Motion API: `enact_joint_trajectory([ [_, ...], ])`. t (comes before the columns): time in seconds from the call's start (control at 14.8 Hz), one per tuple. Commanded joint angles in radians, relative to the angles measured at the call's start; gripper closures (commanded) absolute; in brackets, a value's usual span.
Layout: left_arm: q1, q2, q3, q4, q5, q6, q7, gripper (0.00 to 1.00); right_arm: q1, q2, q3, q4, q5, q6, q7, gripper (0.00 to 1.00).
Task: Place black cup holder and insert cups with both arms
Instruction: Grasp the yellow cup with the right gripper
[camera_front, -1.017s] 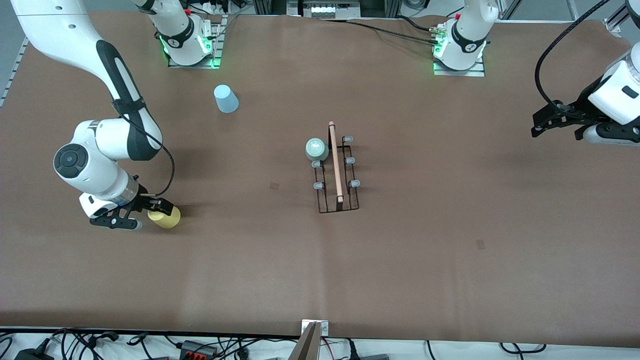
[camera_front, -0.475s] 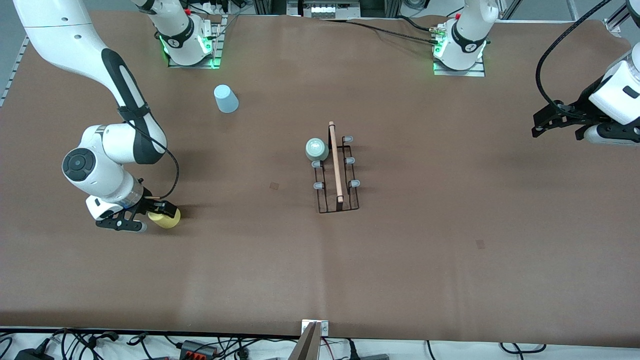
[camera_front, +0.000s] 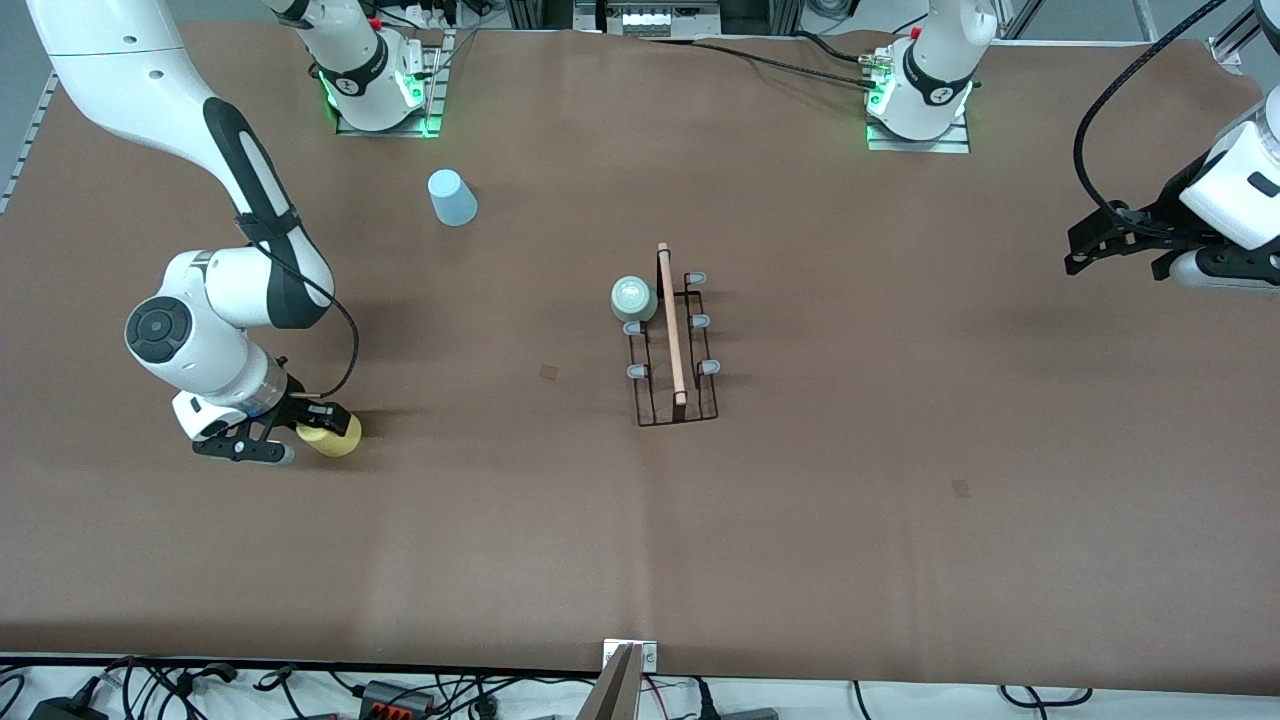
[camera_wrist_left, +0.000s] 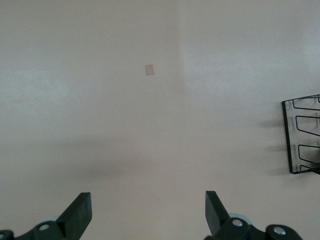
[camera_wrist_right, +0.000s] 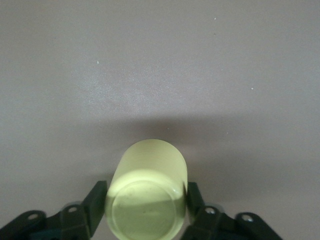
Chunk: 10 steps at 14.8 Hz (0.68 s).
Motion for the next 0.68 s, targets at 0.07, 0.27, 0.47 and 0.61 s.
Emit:
enact_joint_trajectory([
  [0.07,0.004,-0.007,0.001,0.009,-0.003,-0.018,0.016,0.00,-0.008,0.005,0.002,-0.003,-0.007,0.012,-0.022,0.69],
  [0.27,0.004,-0.007,0.001,0.010,-0.004,-0.018,0.016,0.00,-0.004,-0.007,0.002,0.003,-0.007,0.007,-0.030,0.79],
  [0.47,0.004,-0.007,0.001,0.010,-0.004,-0.018,0.016,0.00,0.032,-0.076,0.005,0.026,0.008,-0.095,-0.010,0.81],
  [0.61,0.004,-0.007,0.001,0.010,-0.004,-0.018,0.016,0.00,0.089,-0.121,0.006,0.078,0.010,-0.210,0.075,0.81],
])
